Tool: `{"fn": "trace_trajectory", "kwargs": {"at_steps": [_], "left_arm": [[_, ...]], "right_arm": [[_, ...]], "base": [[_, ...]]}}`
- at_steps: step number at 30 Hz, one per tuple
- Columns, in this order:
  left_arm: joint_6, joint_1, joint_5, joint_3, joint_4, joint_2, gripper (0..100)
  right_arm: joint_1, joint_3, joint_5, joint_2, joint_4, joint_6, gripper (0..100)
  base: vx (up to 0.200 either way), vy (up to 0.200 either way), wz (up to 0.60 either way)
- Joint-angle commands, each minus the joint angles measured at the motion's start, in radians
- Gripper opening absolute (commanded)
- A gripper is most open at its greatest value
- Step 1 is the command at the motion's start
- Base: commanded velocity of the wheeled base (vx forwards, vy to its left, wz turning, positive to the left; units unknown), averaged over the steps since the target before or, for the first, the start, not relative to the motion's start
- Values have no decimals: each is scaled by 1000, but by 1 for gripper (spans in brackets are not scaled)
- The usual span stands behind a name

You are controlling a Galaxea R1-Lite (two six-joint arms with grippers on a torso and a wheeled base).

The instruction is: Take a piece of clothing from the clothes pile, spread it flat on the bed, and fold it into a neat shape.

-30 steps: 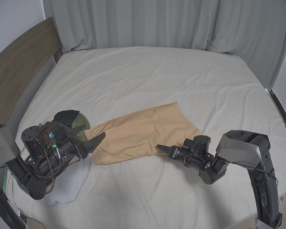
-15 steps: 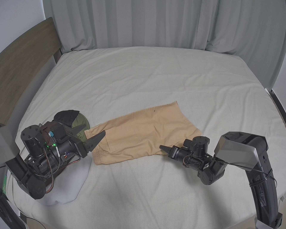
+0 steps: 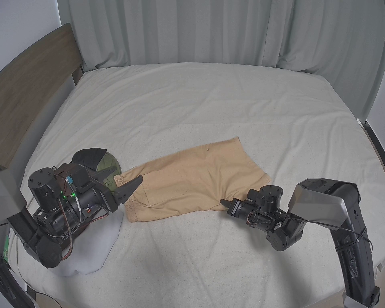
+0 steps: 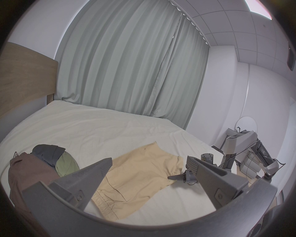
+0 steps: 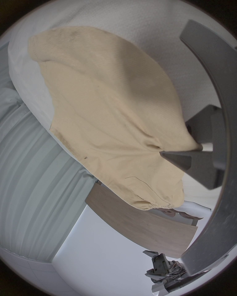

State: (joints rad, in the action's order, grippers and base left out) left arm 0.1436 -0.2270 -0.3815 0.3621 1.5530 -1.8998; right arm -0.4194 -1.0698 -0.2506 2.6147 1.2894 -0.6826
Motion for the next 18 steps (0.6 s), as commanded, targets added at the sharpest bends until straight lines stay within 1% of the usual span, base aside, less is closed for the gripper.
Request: {"fn": "trace_trajectory", "kwargs": {"at_steps": [1, 7, 18], "left_arm": [[-1, -2, 1, 0, -1, -1, 100], [-1, 0, 3, 1, -1, -4, 100], [1, -2, 3, 0, -1, -4, 100]], "right_arm": [[2, 25, -1, -13, 7, 0, 0], [4, 97, 1, -24, 80, 3, 0], [-1, 232, 1, -84, 143, 6, 0]], "base": [[0, 0, 0], [0, 0, 0], [0, 0, 0]]}}
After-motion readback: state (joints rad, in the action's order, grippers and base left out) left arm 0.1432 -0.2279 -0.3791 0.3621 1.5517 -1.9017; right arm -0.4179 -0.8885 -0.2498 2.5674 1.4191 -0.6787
